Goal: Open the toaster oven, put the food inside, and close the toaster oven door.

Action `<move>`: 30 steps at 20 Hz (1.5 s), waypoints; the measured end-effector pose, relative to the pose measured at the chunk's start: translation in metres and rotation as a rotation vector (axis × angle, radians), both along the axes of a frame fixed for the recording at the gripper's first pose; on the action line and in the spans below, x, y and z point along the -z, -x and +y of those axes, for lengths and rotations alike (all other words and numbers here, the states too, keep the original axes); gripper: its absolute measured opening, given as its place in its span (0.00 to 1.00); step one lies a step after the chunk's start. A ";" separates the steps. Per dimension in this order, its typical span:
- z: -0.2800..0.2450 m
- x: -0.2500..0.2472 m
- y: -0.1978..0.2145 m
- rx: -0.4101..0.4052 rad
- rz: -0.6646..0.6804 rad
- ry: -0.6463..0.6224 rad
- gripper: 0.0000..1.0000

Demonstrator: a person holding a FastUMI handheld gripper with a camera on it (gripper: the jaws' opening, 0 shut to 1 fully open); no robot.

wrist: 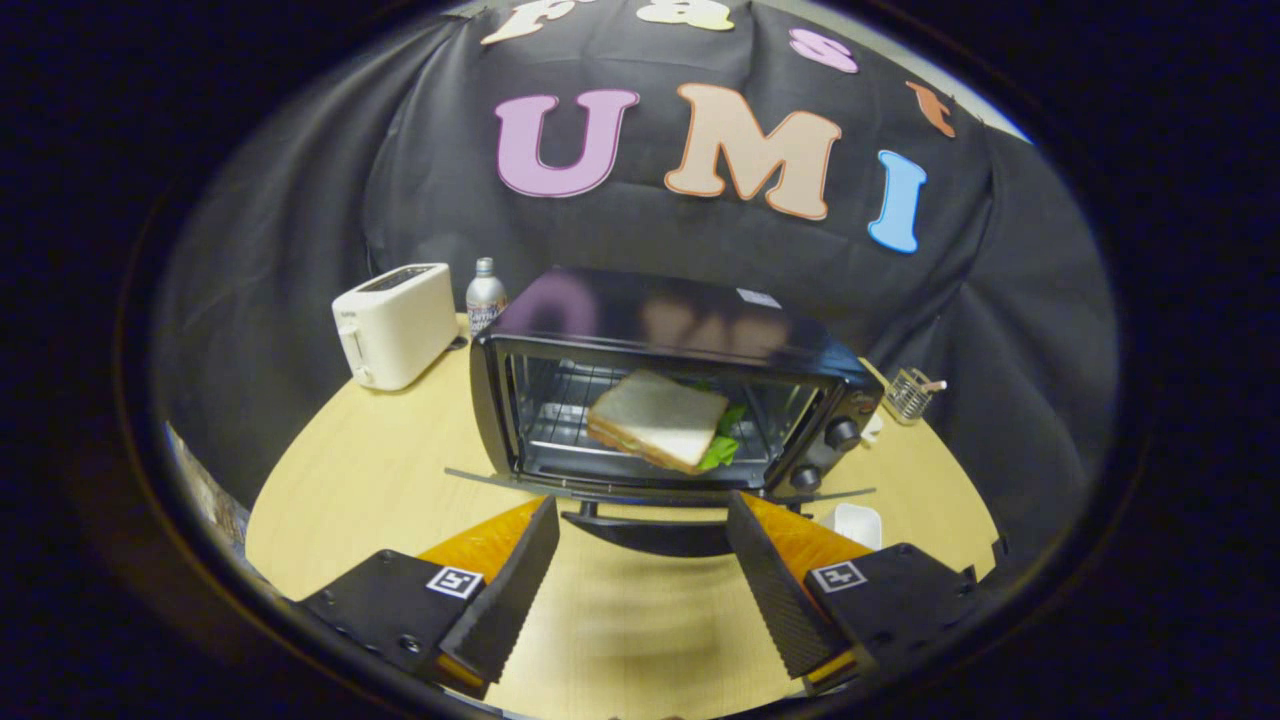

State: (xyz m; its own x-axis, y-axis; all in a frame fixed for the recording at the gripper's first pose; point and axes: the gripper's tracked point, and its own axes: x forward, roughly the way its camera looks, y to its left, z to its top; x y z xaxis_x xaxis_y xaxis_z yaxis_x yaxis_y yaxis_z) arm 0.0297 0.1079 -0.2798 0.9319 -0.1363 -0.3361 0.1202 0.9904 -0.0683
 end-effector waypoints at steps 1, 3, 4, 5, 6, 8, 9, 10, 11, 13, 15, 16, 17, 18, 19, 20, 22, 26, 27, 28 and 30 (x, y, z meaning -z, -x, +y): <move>0.000 -0.005 -0.004 0.003 -0.017 0.000 1.00; -0.001 -0.013 -0.013 0.000 -0.040 0.005 1.00; -0.002 -0.017 -0.018 -0.003 -0.050 0.010 1.00; -0.002 -0.021 -0.023 -0.005 -0.064 0.012 1.00; -0.002 -0.024 -0.028 -0.005 -0.077 0.012 1.00; -0.002 -0.031 -0.038 -0.006 -0.100 0.011 1.00; -0.003 -0.034 -0.043 -0.009 -0.107 0.011 1.00; -0.004 -0.038 -0.049 -0.011 -0.114 0.008 1.00; -0.004 -0.041 -0.054 -0.011 -0.122 0.001 1.00; -0.004 -0.045 -0.063 -0.011 -0.139 -0.017 1.00; -0.004 -0.047 -0.073 -0.013 -0.152 -0.027 1.00; -0.003 -0.048 -0.077 -0.015 -0.157 -0.028 1.00; -0.004 -0.049 -0.080 -0.017 -0.160 -0.030 1.00; -0.003 -0.049 -0.081 -0.020 -0.161 -0.030 1.00; -0.002 -0.051 -0.084 -0.028 -0.158 -0.037 1.00; -0.002 -0.051 -0.085 -0.033 -0.155 -0.038 1.00; -0.002 -0.060 -0.083 -0.050 -0.153 -0.035 1.00; -0.012 -0.101 -0.073 -0.058 -0.228 -0.092 1.00; -0.015 -0.109 -0.069 -0.057 -0.246 -0.138 1.00; -0.023 -0.115 -0.062 -0.048 -0.262 -0.180 1.00; -0.038 -0.131 -0.052 -0.031 -0.306 -0.233 1.00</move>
